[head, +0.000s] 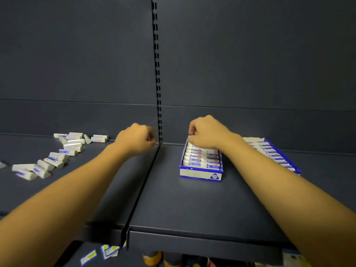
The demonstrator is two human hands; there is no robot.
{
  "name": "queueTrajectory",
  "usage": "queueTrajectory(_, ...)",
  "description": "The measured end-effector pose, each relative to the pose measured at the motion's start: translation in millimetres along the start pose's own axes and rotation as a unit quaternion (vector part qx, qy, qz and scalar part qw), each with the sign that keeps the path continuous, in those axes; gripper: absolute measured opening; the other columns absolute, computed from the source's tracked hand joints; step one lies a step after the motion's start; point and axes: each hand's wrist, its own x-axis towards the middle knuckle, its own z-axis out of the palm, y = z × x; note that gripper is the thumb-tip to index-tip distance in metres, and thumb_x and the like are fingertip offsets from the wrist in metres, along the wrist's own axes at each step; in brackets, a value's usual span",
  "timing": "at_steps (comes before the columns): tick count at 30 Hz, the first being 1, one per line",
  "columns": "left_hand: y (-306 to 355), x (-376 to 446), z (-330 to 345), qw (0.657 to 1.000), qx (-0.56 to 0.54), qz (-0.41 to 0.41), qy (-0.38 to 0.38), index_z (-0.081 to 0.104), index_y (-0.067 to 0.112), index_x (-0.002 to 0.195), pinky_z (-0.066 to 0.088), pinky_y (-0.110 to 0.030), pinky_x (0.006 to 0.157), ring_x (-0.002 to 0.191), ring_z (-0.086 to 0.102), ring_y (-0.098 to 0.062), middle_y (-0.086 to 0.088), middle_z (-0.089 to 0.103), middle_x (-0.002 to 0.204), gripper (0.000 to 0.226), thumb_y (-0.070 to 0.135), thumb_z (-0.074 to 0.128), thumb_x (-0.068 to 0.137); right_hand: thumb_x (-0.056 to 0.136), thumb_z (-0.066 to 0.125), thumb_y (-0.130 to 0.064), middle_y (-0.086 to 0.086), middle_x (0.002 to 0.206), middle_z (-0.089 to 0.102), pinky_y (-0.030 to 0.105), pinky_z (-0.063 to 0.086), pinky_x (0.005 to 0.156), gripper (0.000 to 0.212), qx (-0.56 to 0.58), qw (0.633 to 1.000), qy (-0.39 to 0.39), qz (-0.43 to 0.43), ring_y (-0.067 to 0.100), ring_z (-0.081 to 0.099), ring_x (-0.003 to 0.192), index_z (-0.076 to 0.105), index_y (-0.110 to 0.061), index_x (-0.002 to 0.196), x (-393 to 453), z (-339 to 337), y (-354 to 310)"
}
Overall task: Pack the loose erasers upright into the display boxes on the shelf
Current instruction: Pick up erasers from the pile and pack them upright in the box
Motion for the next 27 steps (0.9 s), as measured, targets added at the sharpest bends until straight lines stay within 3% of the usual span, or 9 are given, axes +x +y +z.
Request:
queueTrajectory(5,-46,-36,-17,0.990,0.116,-0.080,0.016,0.067,0.017,0.101,0.045,-0.033,0.071,0.082,0.059,-0.030,-0.010,0.065,0.104,0.023,0.033,0.051,0.095,0.082,0.062,-0.021,0.006,0.098,0.064,0.037,0.056,0.071,0.022,-0.083,0.993,-0.054,-0.062,0.026,0.063,0.084,0.061,-0.013,0.102,13,13,-48)
queueTrajectory(9,-87,-71,-31,0.970,0.217,-0.096,0.057,0.065,0.016,0.099,0.042,-0.031,0.067,0.094,0.065,-0.033,-0.008,0.068,0.106,0.023,0.027,0.046,0.094,0.086,0.059,-0.017,0.004,0.082,0.044,0.034,0.044,0.064,0.010,-0.150,0.981,-0.075,-0.093,0.028,0.054,0.079,0.051,-0.011,0.086,15,16,-97)
queueTrajectory(12,-119,-98,-45,0.954,0.275,-0.100,0.060,0.065,0.017,0.104,0.041,-0.031,0.067,0.095,0.066,-0.028,-0.003,0.068,0.107,0.025,0.029,0.045,0.095,0.085,0.058,-0.013,0.002,0.075,0.044,0.033,0.045,0.063,0.019,-0.205,0.969,-0.082,-0.108,0.024,0.052,0.069,0.045,-0.013,0.070,12,23,-136)
queueTrajectory(16,-159,-124,-68,0.948,0.287,-0.128,0.043,0.067,0.018,0.107,0.041,-0.030,0.071,0.099,0.065,-0.027,-0.004,0.068,0.112,0.024,0.027,0.048,0.094,0.085,0.056,-0.012,0.002,0.077,0.049,0.032,0.045,0.061,0.017,-0.217,0.967,-0.084,-0.105,0.018,0.047,0.061,0.048,-0.015,0.070,15,32,-181)
queueTrajectory(20,-204,-147,-86,0.943,0.305,-0.132,0.032,0.068,0.020,0.109,0.042,-0.031,0.075,0.102,0.066,-0.026,-0.004,0.070,0.112,0.024,0.024,0.052,0.091,0.088,0.054,-0.016,0.002,0.080,0.047,0.034,0.049,0.067,0.016,-0.205,0.971,-0.085,-0.090,0.023,0.054,0.073,0.047,-0.015,0.073,22,40,-227)
queueTrajectory(23,-240,-161,-96,0.943,0.304,-0.133,0.029,0.068,0.018,0.104,0.041,-0.031,0.071,0.096,0.065,-0.027,-0.004,0.070,0.107,0.022,0.024,0.051,0.092,0.089,0.054,-0.018,0.002,0.089,0.049,0.033,0.048,0.069,0.003,-0.200,0.973,-0.089,-0.080,0.025,0.055,0.081,0.054,-0.015,0.087,26,45,-260)
queueTrajectory(27,-278,-172,-108,0.950,0.281,-0.128,0.032,0.065,0.017,0.104,0.040,-0.032,0.070,0.095,0.063,-0.029,-0.005,0.067,0.107,0.021,0.028,0.050,0.095,0.086,0.054,-0.020,0.001,0.096,0.056,0.031,0.049,0.072,0.018,-0.199,0.974,-0.083,-0.062,0.024,0.056,0.082,0.063,-0.019,0.101,35,58,-297)
